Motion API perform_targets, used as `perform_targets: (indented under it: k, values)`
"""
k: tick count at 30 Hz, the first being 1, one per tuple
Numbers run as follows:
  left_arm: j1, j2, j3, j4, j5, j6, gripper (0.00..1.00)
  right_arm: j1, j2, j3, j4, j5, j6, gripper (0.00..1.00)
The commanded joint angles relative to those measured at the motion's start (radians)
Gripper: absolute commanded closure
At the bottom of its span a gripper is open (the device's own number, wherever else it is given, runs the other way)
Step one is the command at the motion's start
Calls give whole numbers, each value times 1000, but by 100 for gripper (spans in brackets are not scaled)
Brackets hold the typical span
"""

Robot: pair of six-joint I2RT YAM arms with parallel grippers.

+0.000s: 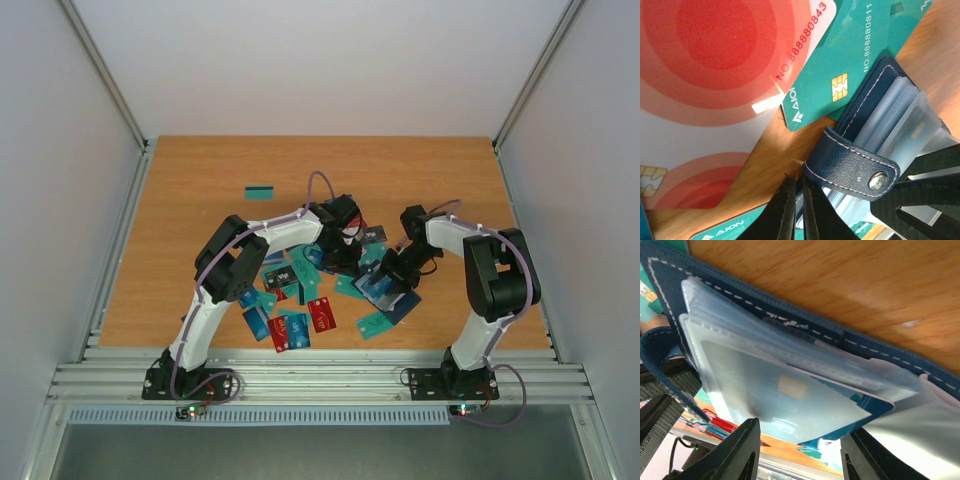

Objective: Put the credit cards into the card holder

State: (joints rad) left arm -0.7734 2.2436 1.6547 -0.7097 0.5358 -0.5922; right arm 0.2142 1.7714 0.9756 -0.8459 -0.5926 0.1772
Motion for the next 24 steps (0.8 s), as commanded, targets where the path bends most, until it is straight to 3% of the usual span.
perform_targets:
  k: [1, 14, 19, 24]
  values:
    - [-9, 8, -43, 30, 36, -48, 93, 25, 63, 46, 73, -4, 11, 55]
    - [-9, -110, -198, 166, 121, -148, 93, 22, 115, 138, -38, 72, -160, 58]
    - [-2, -150, -187, 112, 55, -108, 91, 22, 102, 120, -62, 39, -210, 59]
    - [3, -202, -148, 29, -32, -35, 83, 22, 77, 78, -48, 21, -216, 60]
